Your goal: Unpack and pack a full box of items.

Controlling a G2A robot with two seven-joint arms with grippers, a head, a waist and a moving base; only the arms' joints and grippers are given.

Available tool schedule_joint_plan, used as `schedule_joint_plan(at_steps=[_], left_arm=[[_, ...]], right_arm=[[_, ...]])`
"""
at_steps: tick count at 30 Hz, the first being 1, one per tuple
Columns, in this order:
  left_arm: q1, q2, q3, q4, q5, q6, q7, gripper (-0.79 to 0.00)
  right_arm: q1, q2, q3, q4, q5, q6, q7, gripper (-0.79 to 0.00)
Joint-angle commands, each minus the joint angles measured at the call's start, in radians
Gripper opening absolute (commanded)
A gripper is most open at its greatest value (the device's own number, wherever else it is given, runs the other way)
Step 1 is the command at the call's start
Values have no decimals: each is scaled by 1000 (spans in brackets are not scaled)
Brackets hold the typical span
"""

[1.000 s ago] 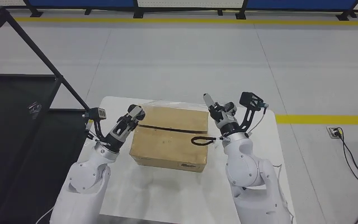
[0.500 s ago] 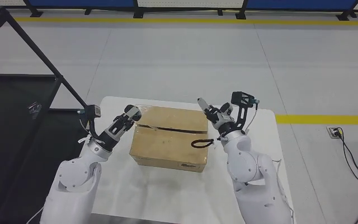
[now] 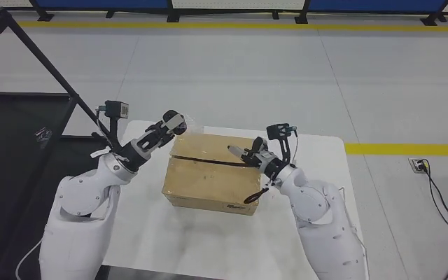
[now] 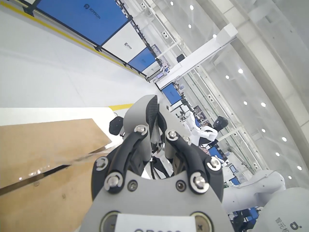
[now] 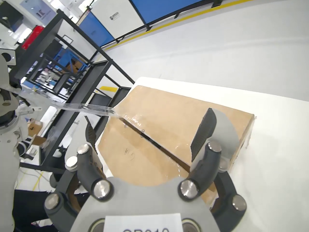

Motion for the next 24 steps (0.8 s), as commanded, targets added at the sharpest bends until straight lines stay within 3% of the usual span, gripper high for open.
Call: schedule_joint_plan(at_steps=[1,10,18,21,24], left_arm=[[-22,0,8,0,-21,5,5,-785],[-67,-3,40,-12,-58,48,69,-785],[-71,-11,82,-45,-84,95,187,-785],[-74,-13,95,-61,-81,112,218,-785],[-76,-15,103,-78,-89,131,233,-785]], right_arm=[[1,3,12,11,24,-40,5,0],[-3,3,9,9,27,-44,2,0],[-121,15,-55,-88,-10,-239,-113,0],[-175,19,-61,-148,-116,-188,-184,0],[-175,19,-61,-148,-116,-188,-184,0]])
